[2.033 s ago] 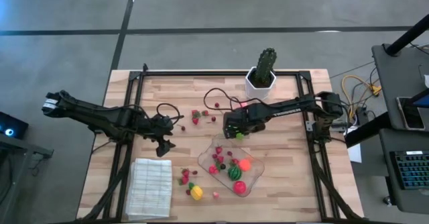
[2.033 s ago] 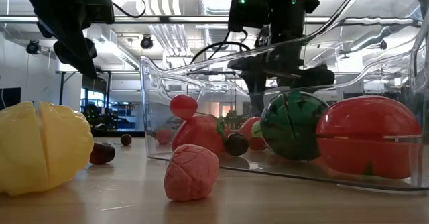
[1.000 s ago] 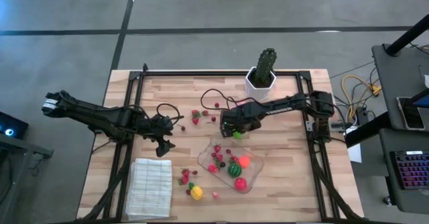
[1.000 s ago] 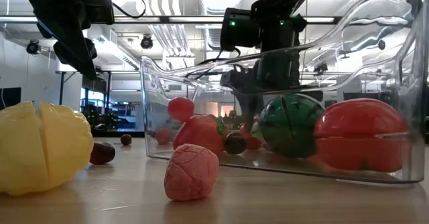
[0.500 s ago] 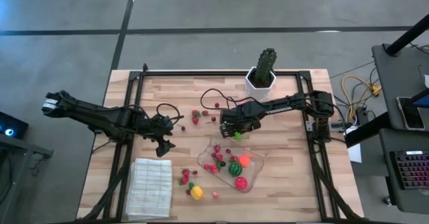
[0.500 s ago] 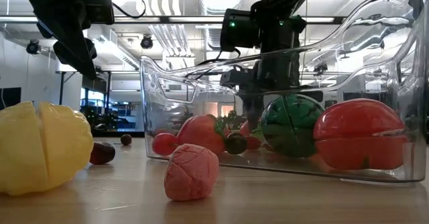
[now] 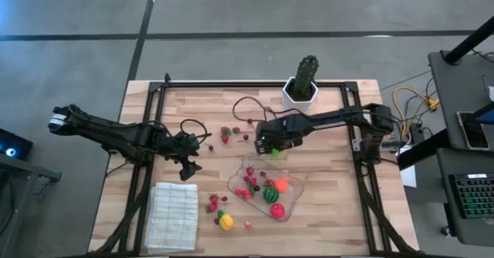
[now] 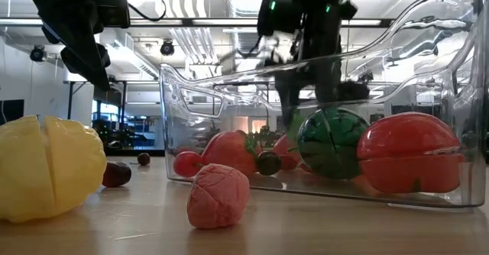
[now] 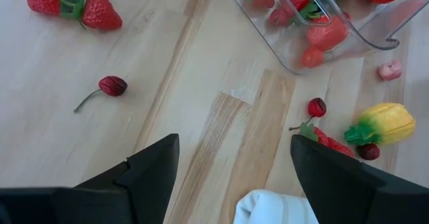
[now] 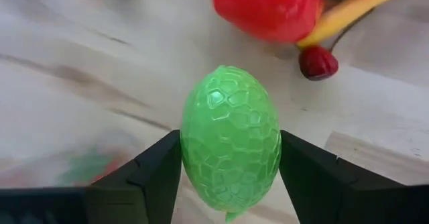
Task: Pick and placing Produce into tupperware
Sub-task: Put the green melon into the transparent bin
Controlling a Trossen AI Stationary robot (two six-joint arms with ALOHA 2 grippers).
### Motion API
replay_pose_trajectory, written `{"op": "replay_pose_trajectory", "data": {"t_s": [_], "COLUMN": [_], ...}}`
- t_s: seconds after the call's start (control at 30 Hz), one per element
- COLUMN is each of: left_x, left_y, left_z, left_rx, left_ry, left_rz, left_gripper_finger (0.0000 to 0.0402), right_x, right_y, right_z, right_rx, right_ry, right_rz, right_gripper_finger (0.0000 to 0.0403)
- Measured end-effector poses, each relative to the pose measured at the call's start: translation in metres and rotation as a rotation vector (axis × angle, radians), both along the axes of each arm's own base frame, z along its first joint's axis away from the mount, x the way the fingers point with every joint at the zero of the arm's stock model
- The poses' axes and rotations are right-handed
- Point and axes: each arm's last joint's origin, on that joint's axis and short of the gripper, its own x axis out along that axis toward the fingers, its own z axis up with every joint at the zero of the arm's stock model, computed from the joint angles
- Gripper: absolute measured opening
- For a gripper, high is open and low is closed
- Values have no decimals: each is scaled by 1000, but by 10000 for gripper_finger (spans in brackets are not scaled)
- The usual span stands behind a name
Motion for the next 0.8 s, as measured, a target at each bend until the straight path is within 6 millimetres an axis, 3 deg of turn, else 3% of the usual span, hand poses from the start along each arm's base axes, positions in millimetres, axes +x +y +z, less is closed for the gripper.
{"op": "replay_pose_trajectory", "data": {"t_s": [0.23, 0.47, 0.6, 0.8], "left_x": [1, 1, 1, 3], "left_y": [0, 0, 0, -1], "left_z": [0, 1, 1, 2], "left_rx": [-1, -2, -3, -6], "left_ry": [-8, -12, -18, -34], "left_rz": [0, 0, 0, 0], "left_gripper_finger": [271, 271, 271, 271], "right_x": [-21, -37, -36, -19], "right_y": [16, 60, 88, 129], "right_z": [68, 130, 133, 105], "right_rx": [-47, -55, -29, 0], "right_ry": [-228, -473, -483, -396], "right_rz": [9, 205, 293, 390], "right_gripper_finger": [221, 221, 221, 221]}}
